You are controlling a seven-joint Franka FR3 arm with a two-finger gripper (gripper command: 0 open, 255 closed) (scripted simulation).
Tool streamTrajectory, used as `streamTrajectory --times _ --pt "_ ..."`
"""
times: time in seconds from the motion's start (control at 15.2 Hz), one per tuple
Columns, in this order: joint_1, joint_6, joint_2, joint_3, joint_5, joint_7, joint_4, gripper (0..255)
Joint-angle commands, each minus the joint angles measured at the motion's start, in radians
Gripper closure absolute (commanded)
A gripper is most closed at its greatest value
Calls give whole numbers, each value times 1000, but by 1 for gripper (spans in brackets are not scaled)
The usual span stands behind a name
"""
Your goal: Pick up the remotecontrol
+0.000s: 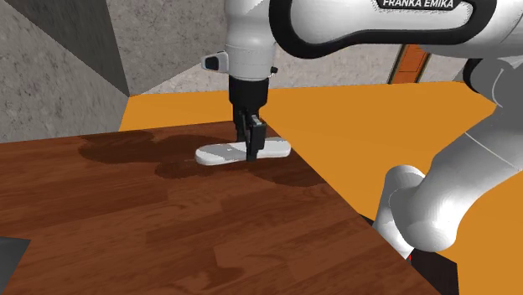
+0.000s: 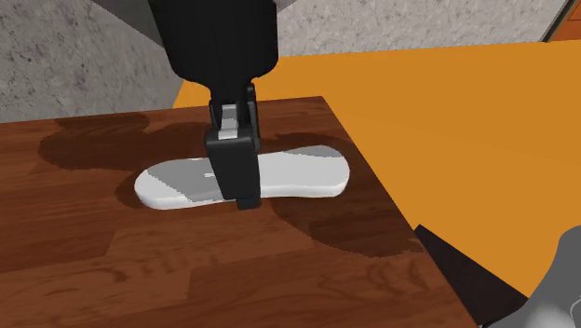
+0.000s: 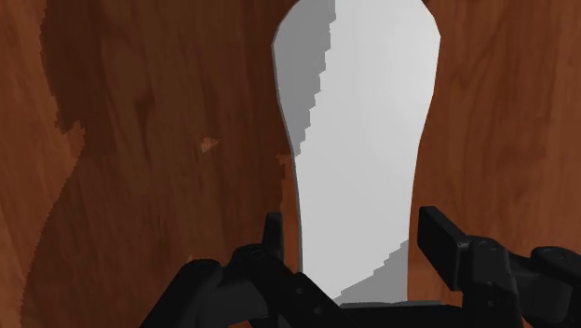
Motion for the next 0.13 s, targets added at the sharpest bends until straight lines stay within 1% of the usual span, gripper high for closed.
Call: streamTrajectory --times 0.0,0.07 --pt "0 -17 0 0 0 1 17 255" --pt "0 -17 0 0 0 1 17 255"
